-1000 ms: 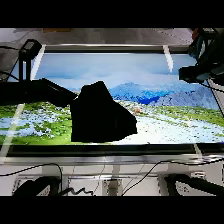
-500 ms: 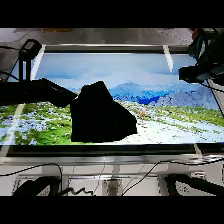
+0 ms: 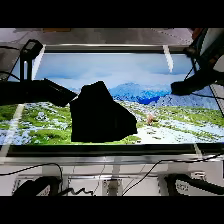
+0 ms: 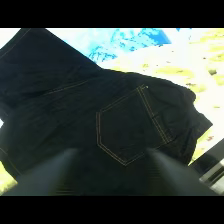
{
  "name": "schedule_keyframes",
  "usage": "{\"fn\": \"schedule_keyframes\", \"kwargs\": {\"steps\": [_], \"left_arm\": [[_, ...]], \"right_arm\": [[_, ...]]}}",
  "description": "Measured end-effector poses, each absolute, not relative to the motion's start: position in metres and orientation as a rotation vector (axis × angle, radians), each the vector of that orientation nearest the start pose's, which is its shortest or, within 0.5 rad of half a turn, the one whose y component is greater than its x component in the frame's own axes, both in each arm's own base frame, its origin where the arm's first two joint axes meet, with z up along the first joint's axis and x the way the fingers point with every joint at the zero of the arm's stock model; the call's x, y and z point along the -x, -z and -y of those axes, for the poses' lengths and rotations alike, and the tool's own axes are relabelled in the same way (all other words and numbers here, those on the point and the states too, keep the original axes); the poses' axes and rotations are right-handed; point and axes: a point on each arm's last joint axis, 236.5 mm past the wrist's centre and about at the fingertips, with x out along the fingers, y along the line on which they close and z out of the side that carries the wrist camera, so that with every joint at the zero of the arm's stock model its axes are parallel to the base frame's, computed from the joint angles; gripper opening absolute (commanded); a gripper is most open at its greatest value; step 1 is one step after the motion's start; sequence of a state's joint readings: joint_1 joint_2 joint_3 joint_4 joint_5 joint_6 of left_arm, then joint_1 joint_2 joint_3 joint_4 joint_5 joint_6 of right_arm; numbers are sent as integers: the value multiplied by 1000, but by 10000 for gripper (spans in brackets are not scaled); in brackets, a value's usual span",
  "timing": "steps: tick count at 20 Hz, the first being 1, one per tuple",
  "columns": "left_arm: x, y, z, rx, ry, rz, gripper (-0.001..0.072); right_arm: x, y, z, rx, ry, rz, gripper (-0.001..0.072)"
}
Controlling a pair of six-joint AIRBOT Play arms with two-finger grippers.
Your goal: Fold the clothes and pants, and hang the long-sleeved shirts on hangers.
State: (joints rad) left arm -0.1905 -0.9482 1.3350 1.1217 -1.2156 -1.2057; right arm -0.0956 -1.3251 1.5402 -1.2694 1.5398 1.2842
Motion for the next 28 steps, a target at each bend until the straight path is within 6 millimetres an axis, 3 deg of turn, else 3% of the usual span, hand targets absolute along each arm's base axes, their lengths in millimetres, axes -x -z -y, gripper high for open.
{"fn": "schedule_keyframes", "kwargs": {"steps": [4,5,6,7,8,10,11,13,14,19,21,23,24,28], "left_arm": [[-345,-196,133,-198,550,-784,19],[-348,-186,124,-229,519,-808,18],[-349,-175,115,-250,494,-834,18],[-349,-162,107,-263,471,-867,18],[-349,-148,99,-269,452,-902,18],[-343,-116,84,-242,423,-982,22],[-339,-102,78,-211,414,-1020,62],[-328,-72,69,-118,407,-1093,387],[-323,-60,65,-69,404,-1121,414],[-297,-13,47,160,360,-1231,413],[-286,3,42,207,348,-1268,412],[-276,18,38,253,339,-1303,412],[-272,24,38,278,344,-1314,412],[-259,42,54,389,418,-1345,412]], "right_arm": [[-331,-38,-68,-261,-576,-1424,49],[-314,-18,-77,-318,-613,-1475,131],[-298,0,-86,-364,-635,-1518,303],[-287,16,-93,-396,-641,-1544,549],[-278,33,-100,-419,-636,-1563,606],[-265,58,-115,-436,-623,-1574,606],[-264,69,-121,-432,-610,-1566,606],[-266,83,-136,-421,-594,-1534,586],[-270,88,-144,-416,-586,-1511,561],[-288,105,-164,-440,-533,-1466,548],[-292,110,-169,-450,-531,-1475,407],[-295,114,-172,-458,-531,-1485,355],[-295,115,-173,-457,-541,-1487,276],[-289,114,-181,-452,-608,-1504,265]]}}
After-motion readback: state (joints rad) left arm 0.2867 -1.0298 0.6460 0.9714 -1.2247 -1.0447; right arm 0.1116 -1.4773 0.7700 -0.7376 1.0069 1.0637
